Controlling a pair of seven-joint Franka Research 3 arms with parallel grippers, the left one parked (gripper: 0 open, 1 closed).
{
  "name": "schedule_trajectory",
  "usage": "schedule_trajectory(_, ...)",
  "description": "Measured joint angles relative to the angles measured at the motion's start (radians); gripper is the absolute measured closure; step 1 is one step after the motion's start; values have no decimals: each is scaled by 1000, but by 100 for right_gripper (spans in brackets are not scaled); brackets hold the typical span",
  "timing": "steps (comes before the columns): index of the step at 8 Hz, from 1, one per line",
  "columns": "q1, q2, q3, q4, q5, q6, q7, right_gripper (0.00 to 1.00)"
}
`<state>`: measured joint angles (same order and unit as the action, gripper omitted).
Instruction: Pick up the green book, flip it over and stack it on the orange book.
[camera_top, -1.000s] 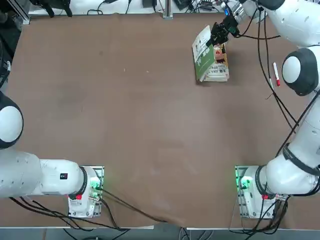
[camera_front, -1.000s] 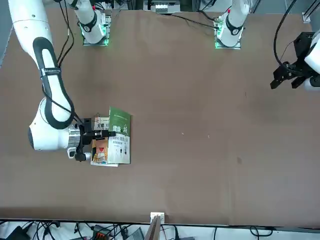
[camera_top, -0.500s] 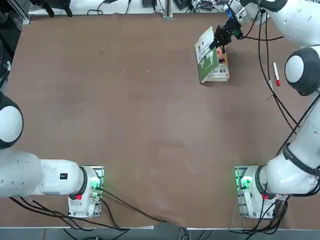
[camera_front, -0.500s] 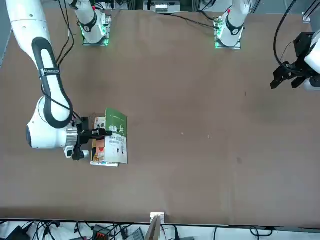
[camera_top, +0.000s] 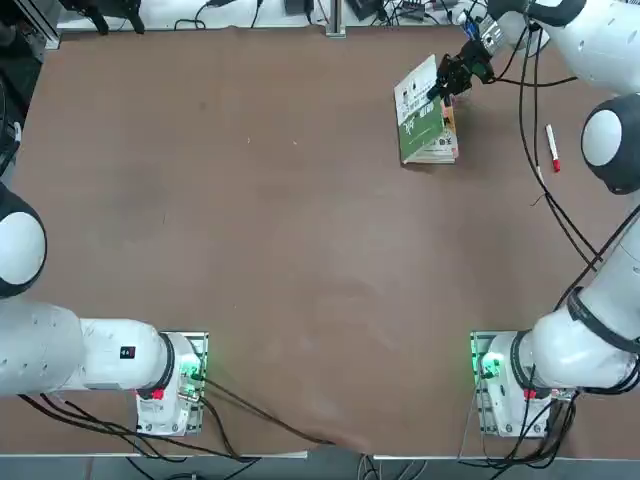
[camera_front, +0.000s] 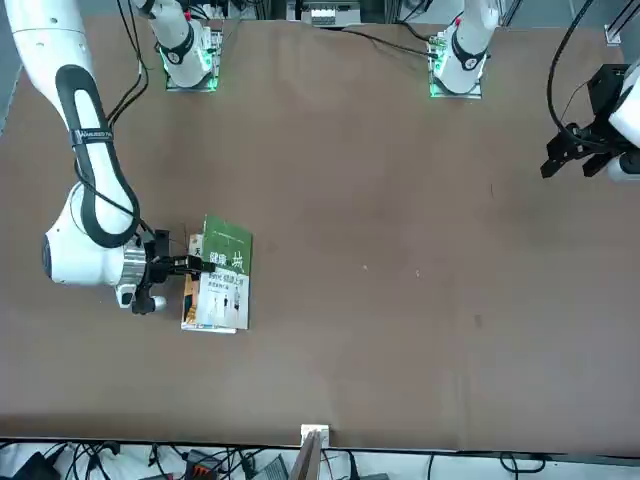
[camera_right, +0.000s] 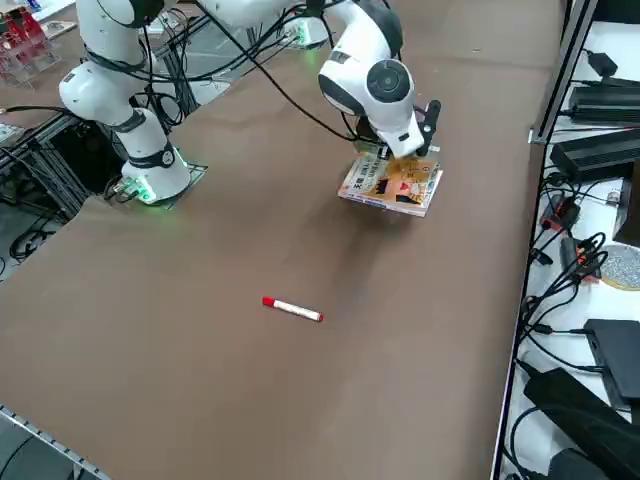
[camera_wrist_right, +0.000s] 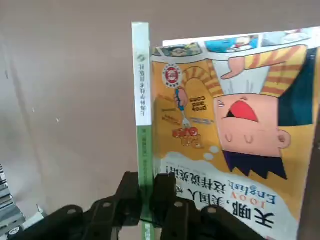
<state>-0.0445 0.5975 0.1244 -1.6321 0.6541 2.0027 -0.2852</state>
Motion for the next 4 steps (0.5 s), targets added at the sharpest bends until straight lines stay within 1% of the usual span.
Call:
schedule_trajectory(2, -30, -14, 0, -15, 0, 2, -14, 88)
schedule_trajectory(4, -60, -17, -1, -34, 0, 2, -73, 88)
